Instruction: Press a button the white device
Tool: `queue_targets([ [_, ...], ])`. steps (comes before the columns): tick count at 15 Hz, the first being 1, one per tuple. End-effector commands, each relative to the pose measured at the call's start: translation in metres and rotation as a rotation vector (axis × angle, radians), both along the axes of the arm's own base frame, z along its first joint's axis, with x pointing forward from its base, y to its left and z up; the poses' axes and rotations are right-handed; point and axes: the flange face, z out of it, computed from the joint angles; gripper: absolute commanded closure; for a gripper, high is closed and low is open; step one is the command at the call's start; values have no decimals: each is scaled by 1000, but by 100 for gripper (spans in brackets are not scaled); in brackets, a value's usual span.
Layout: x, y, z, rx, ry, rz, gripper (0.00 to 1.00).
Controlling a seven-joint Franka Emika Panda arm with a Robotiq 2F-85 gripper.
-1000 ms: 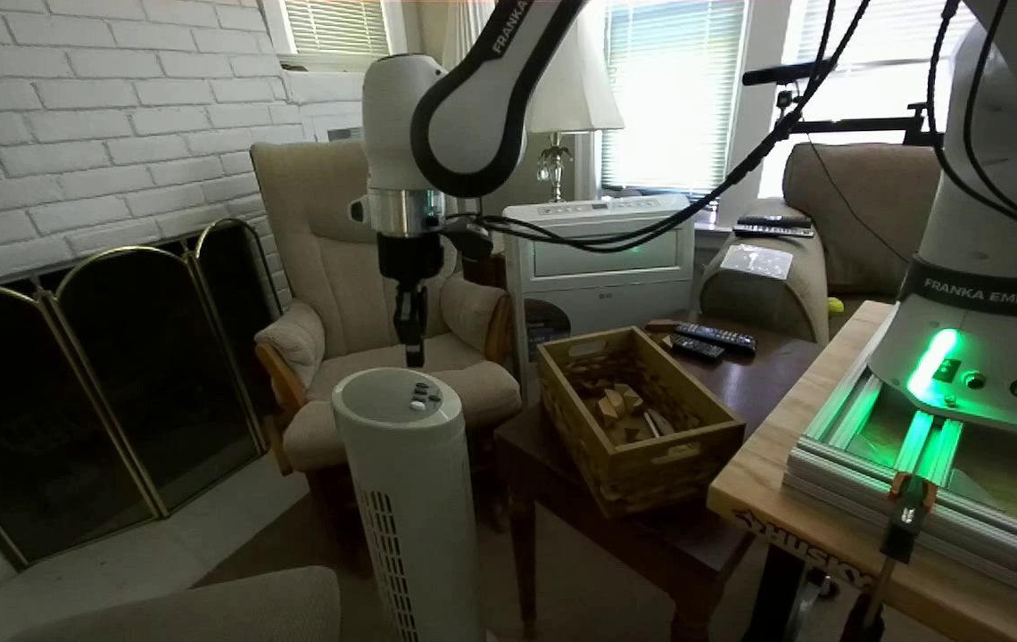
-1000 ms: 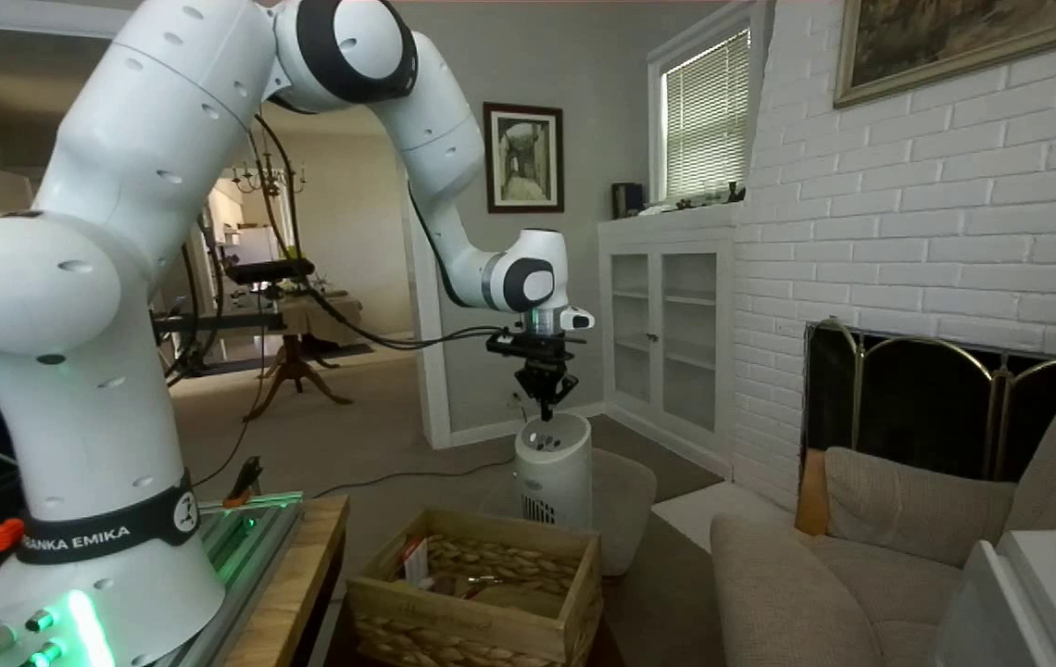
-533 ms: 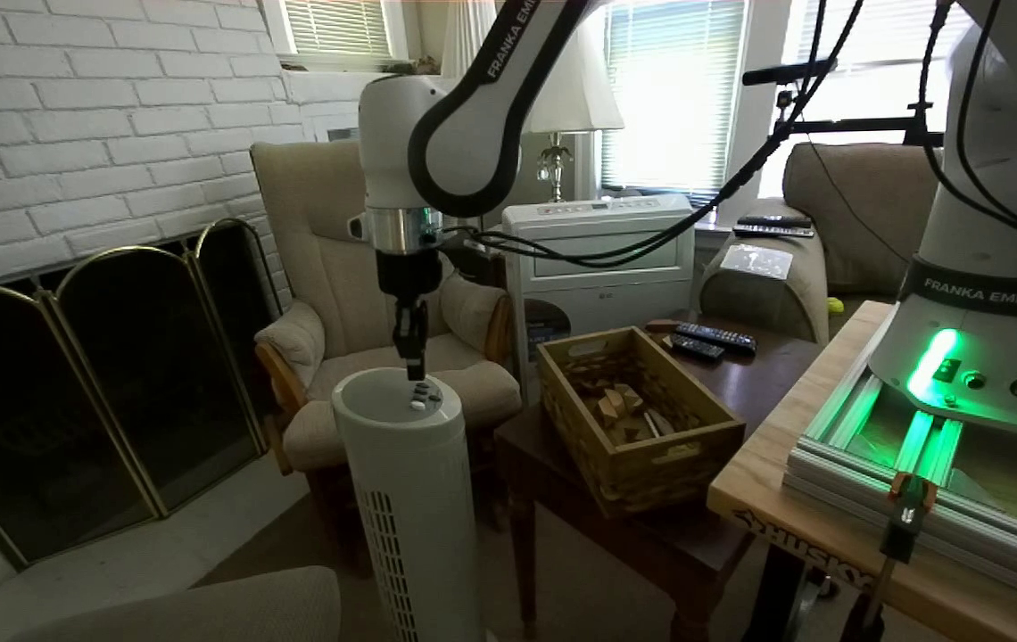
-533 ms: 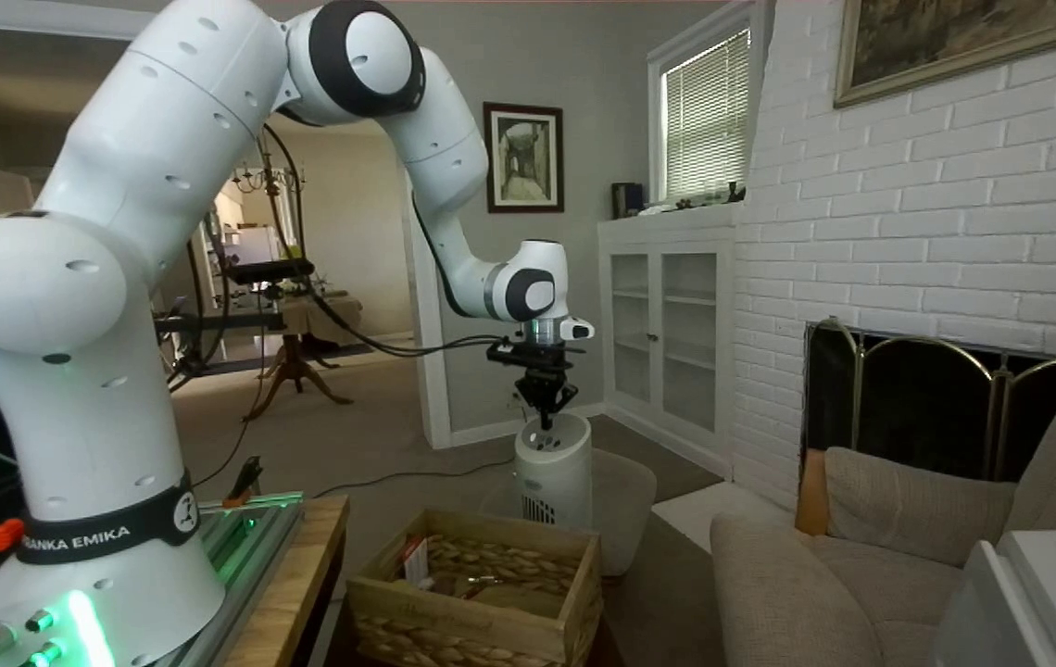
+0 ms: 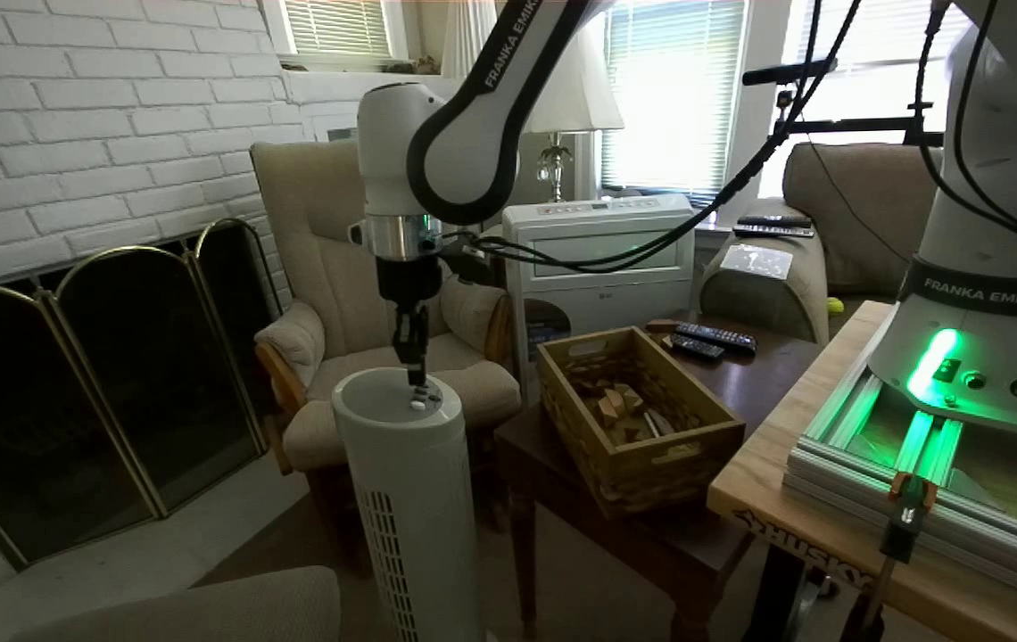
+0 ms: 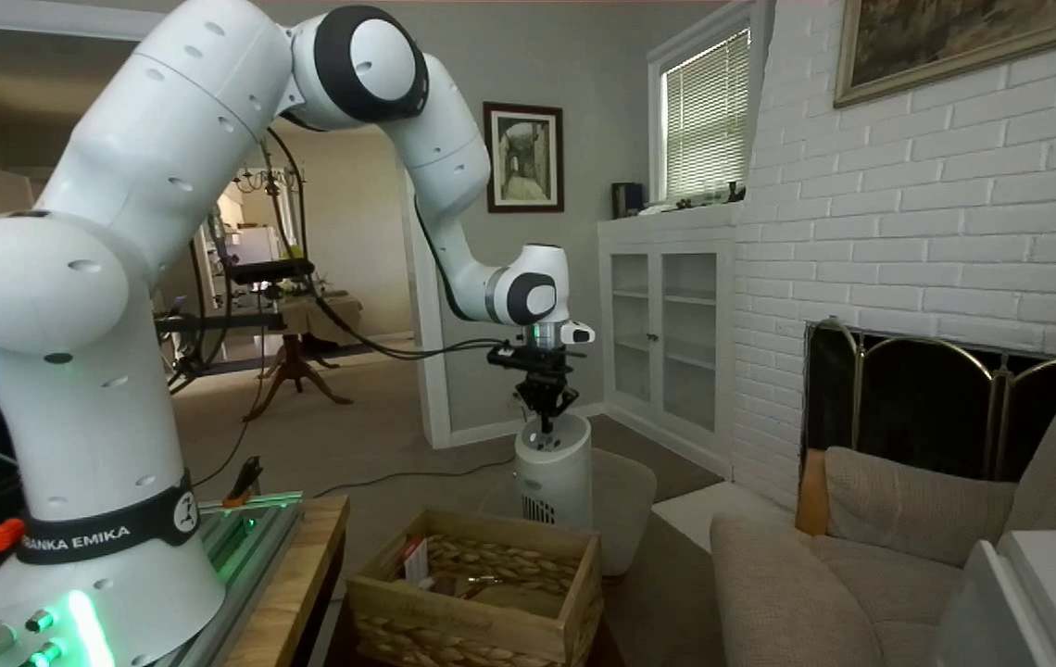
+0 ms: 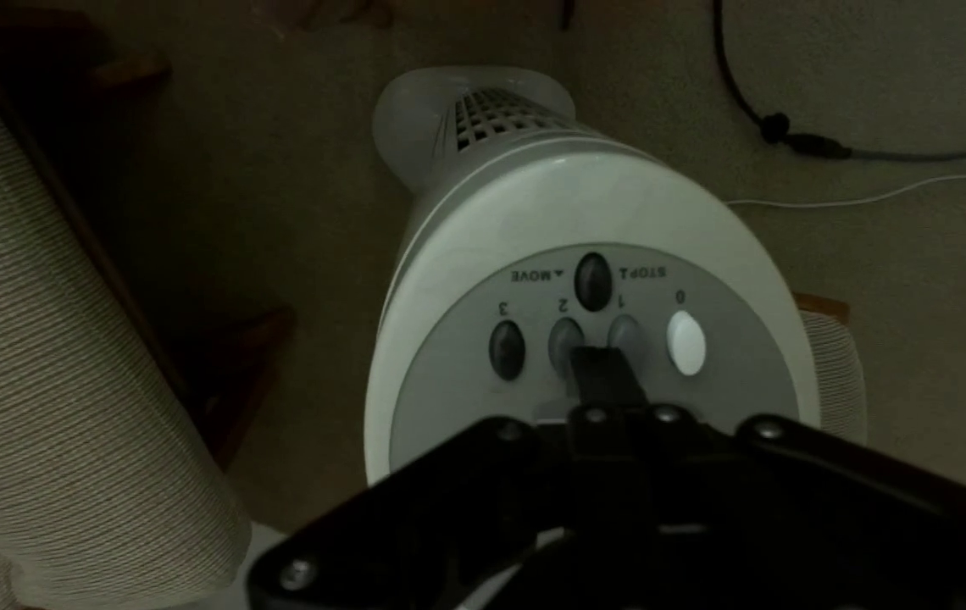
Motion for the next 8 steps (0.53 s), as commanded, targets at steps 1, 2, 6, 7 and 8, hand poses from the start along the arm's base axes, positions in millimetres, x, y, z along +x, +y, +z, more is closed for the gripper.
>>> queue_targets([
  [1, 4, 5, -5, -25, -12, -11, 100],
  [2, 4, 5, -6, -27, -12, -11, 100],
  [6, 3, 5, -11, -33, -9, -10, 100],
  [7, 4, 5, -12, -36, -9, -12, 100],
  [8, 4, 4, -13, -39, -8, -13, 100],
])
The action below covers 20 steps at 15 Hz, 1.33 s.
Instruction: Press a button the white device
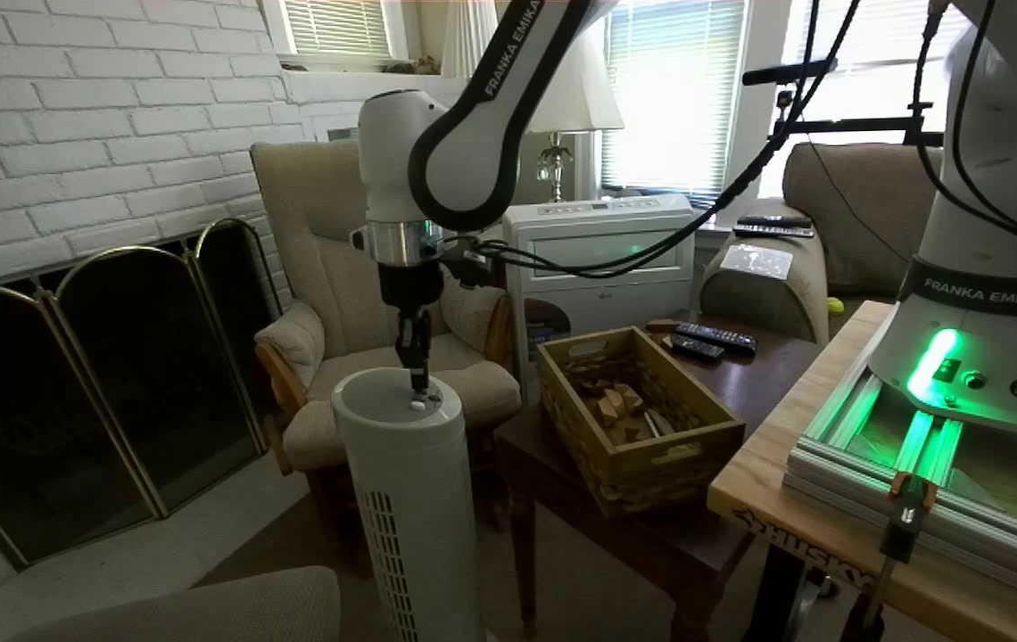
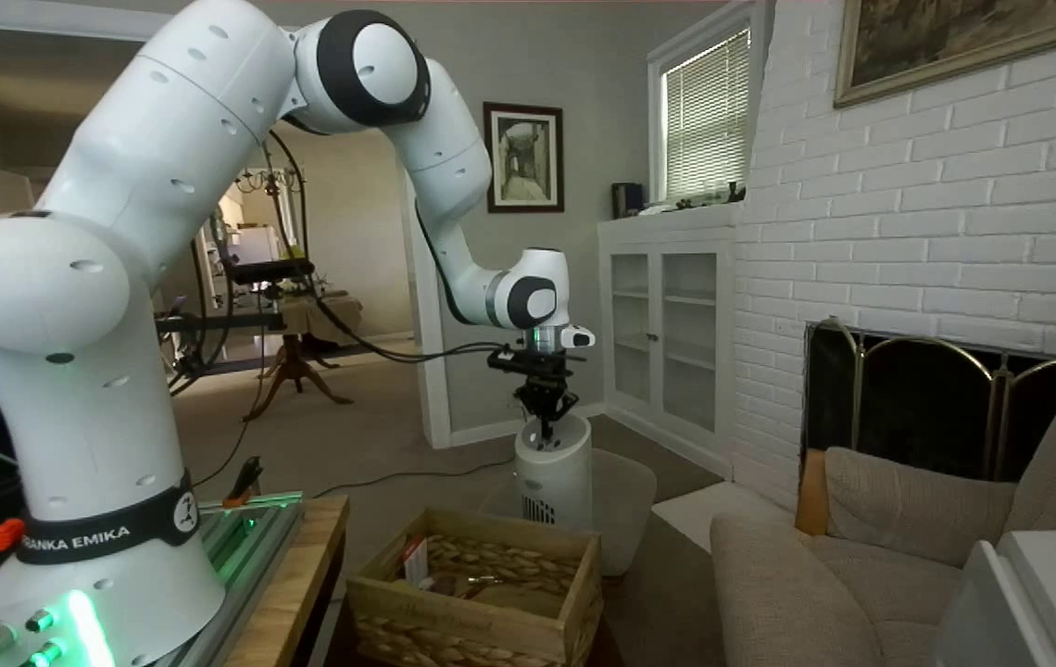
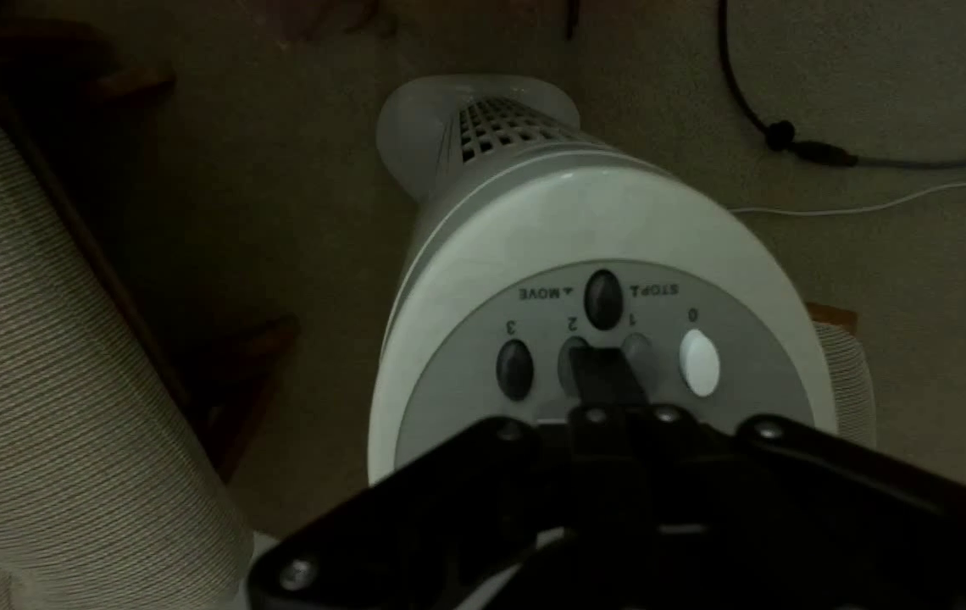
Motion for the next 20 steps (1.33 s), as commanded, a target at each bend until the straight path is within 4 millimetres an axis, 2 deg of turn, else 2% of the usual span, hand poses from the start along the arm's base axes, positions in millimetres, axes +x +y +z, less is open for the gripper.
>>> queue_targets([
  [1, 4, 5, -8, -30, -11, -11, 100],
  [10, 6, 11, -14, -27, 2, -2, 100],
  [17, 3, 29, -42, -14, 64, 24, 100],
  [19, 5, 32, -34, -15, 51, 23, 100],
  [20, 6, 30, -24, -12, 33, 17, 100],
])
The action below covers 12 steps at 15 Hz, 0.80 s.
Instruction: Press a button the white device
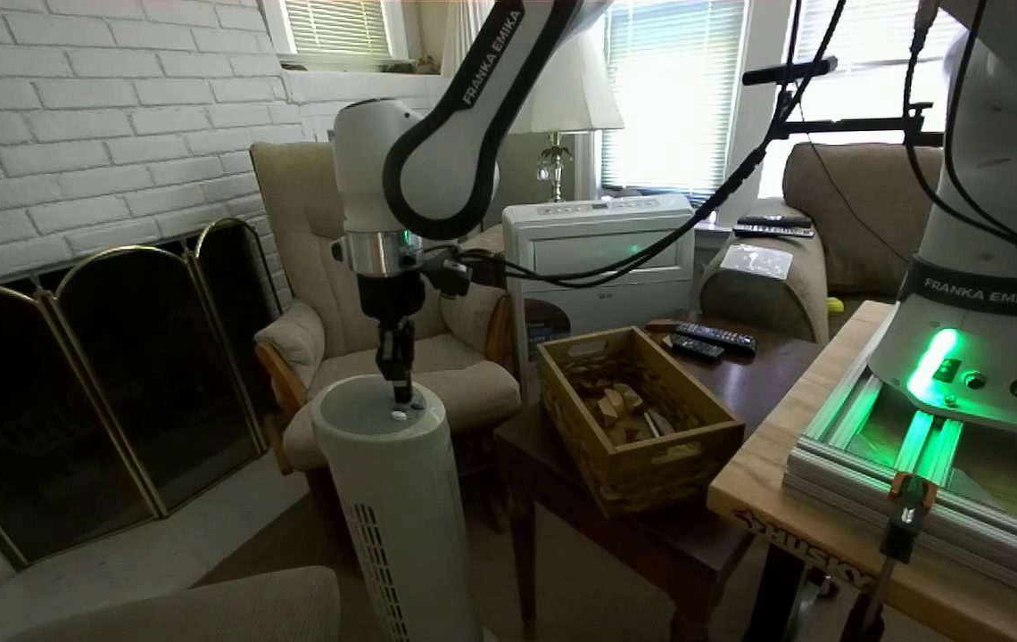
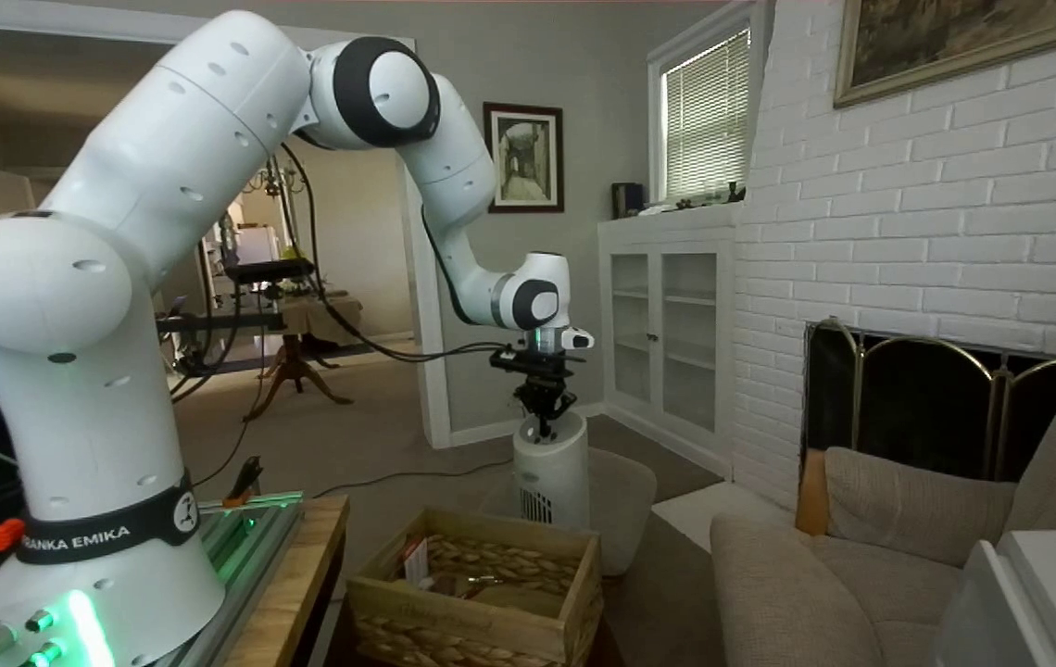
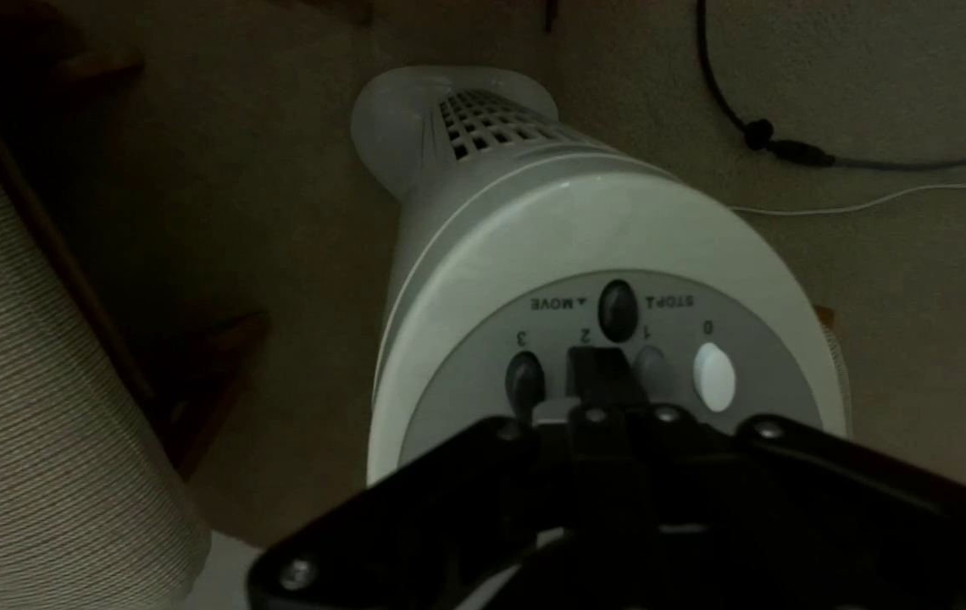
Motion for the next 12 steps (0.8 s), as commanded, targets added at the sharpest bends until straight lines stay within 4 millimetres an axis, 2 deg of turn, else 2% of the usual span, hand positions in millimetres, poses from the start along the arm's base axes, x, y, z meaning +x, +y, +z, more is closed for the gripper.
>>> queue_targets([
  [1, 1, 2, -8, -14, -7, -9, 100],
  [2, 0, -3, 4, -16, -27, -20, 100],
  [7, -10, -24, 39, -42, -34, -92, 100],
  [11, -30, -39, 74, -69, -17, -132, 100],
  [12, -35, -41, 85, -76, -12, -131, 74],
])
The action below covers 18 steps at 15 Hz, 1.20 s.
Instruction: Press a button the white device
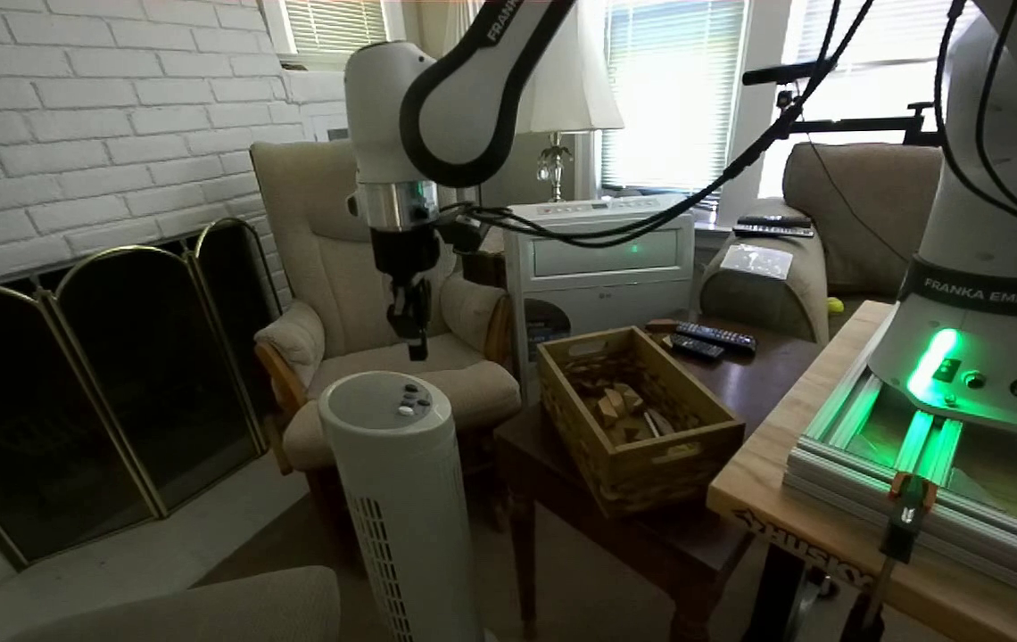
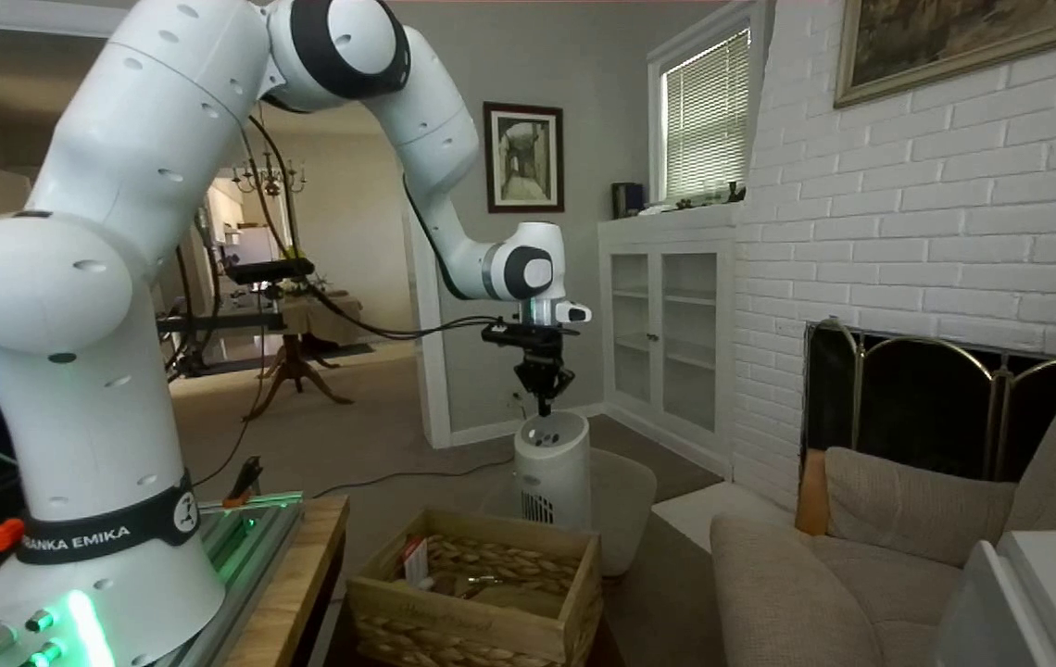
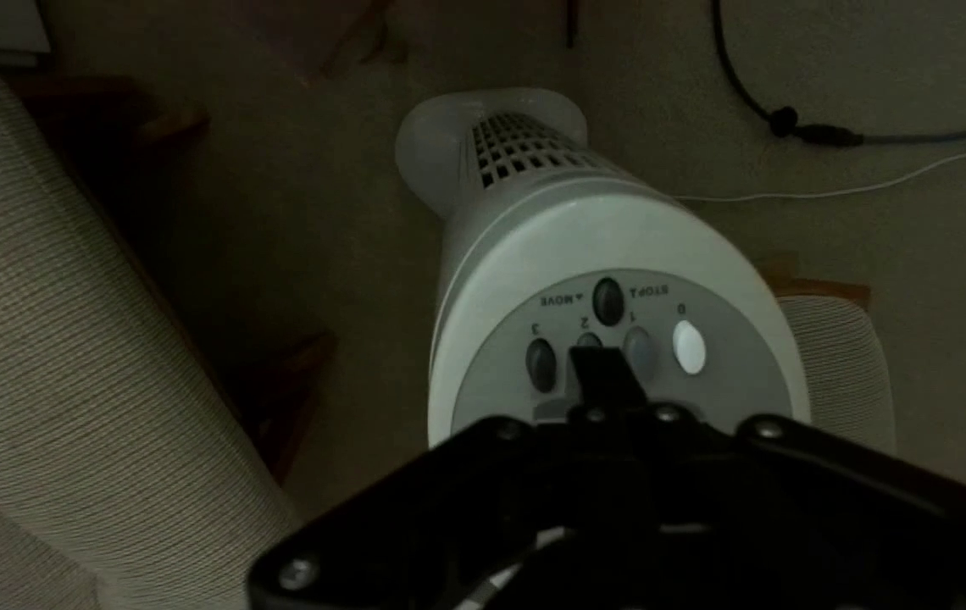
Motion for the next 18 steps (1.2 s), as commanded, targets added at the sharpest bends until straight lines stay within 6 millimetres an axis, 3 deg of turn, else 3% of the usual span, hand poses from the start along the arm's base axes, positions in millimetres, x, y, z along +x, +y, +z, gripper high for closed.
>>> queue_targets([
  [1, -30, -19, 43, -46, 8, -28, 73],
  [6, -60, -28, 96, -41, -24, -33, 40],
  [11, -86, -38, 135, -4, -35, -73, 4],
  [13, -92, -40, 148, 22, -41, -102, 0],
  [14, -77, -29, 136, 9, -42, -57, 9],
  [15, -80, -30, 141, 17, -45, -63, 1],
  [18, -85, -34, 146, 19, -51, -69, 0],
])
